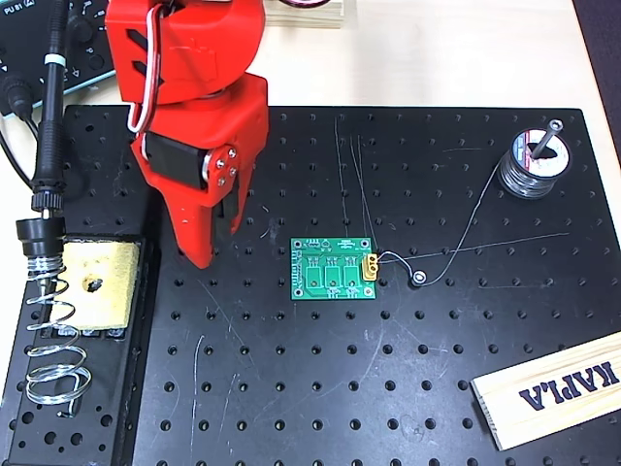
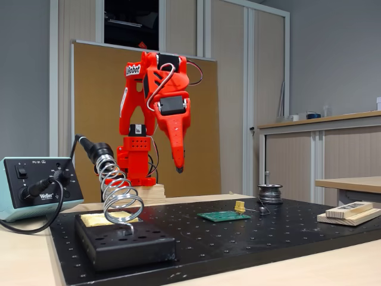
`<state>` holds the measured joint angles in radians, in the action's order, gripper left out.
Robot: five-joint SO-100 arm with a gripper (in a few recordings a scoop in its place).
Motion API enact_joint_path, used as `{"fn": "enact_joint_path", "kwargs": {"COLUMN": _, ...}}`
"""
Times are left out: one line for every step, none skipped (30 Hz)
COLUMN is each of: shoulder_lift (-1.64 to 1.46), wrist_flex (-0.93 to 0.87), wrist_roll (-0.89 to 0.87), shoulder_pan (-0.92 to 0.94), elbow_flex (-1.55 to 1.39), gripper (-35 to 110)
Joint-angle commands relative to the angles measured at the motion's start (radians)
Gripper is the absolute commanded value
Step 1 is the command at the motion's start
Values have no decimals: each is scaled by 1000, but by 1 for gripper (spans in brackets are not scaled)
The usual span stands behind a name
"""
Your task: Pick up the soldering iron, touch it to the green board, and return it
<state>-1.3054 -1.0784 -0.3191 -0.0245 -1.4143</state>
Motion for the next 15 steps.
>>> {"fn": "enact_joint_path", "kwargs": {"shoulder_lift": -60, "wrist_flex": 15, "wrist_roll": -14, "shoulder_pan": -18, "elbow_flex": -9, "gripper": 8}}
{"fn": "enact_joint_path", "kwargs": {"shoulder_lift": -58, "wrist_flex": 18, "wrist_roll": -15, "shoulder_pan": -18, "elbow_flex": -6, "gripper": 8}}
{"fn": "enact_joint_path", "kwargs": {"shoulder_lift": -55, "wrist_flex": 21, "wrist_roll": -18, "shoulder_pan": -20, "elbow_flex": -5, "gripper": 8}}
{"fn": "enact_joint_path", "kwargs": {"shoulder_lift": -55, "wrist_flex": 28, "wrist_roll": -18, "shoulder_pan": -23, "elbow_flex": -9, "gripper": 8}}
{"fn": "enact_joint_path", "kwargs": {"shoulder_lift": -55, "wrist_flex": 32, "wrist_roll": -18, "shoulder_pan": -25, "elbow_flex": -14, "gripper": 8}}
{"fn": "enact_joint_path", "kwargs": {"shoulder_lift": -57, "wrist_flex": 32, "wrist_roll": -8, "shoulder_pan": -28, "elbow_flex": -15, "gripper": 8}}
{"fn": "enact_joint_path", "kwargs": {"shoulder_lift": -55, "wrist_flex": 35, "wrist_roll": -8, "shoulder_pan": -31, "elbow_flex": -15, "gripper": 8}}
{"fn": "enact_joint_path", "kwargs": {"shoulder_lift": -51, "wrist_flex": 41, "wrist_roll": -14, "shoulder_pan": -34, "elbow_flex": -12, "gripper": 8}}
{"fn": "enact_joint_path", "kwargs": {"shoulder_lift": -44, "wrist_flex": 43, "wrist_roll": -20, "shoulder_pan": -38, "elbow_flex": -5, "gripper": 8}}
{"fn": "enact_joint_path", "kwargs": {"shoulder_lift": -40, "wrist_flex": 44, "wrist_roll": -21, "shoulder_pan": -43, "elbow_flex": 0, "gripper": 8}}
{"fn": "enact_joint_path", "kwargs": {"shoulder_lift": -38, "wrist_flex": 49, "wrist_roll": -21, "shoulder_pan": -49, "elbow_flex": 0, "gripper": 8}}
{"fn": "enact_joint_path", "kwargs": {"shoulder_lift": -38, "wrist_flex": 49, "wrist_roll": -20, "shoulder_pan": -52, "elbow_flex": -2, "gripper": 8}}
{"fn": "enact_joint_path", "kwargs": {"shoulder_lift": -38, "wrist_flex": 48, "wrist_roll": -20, "shoulder_pan": -55, "elbow_flex": -2, "gripper": 8}}
{"fn": "enact_joint_path", "kwargs": {"shoulder_lift": -38, "wrist_flex": 48, "wrist_roll": -23, "shoulder_pan": -55, "elbow_flex": -3, "gripper": 8}}
{"fn": "enact_joint_path", "kwargs": {"shoulder_lift": -41, "wrist_flex": 48, "wrist_roll": -26, "shoulder_pan": -55, "elbow_flex": -9, "gripper": 8}}
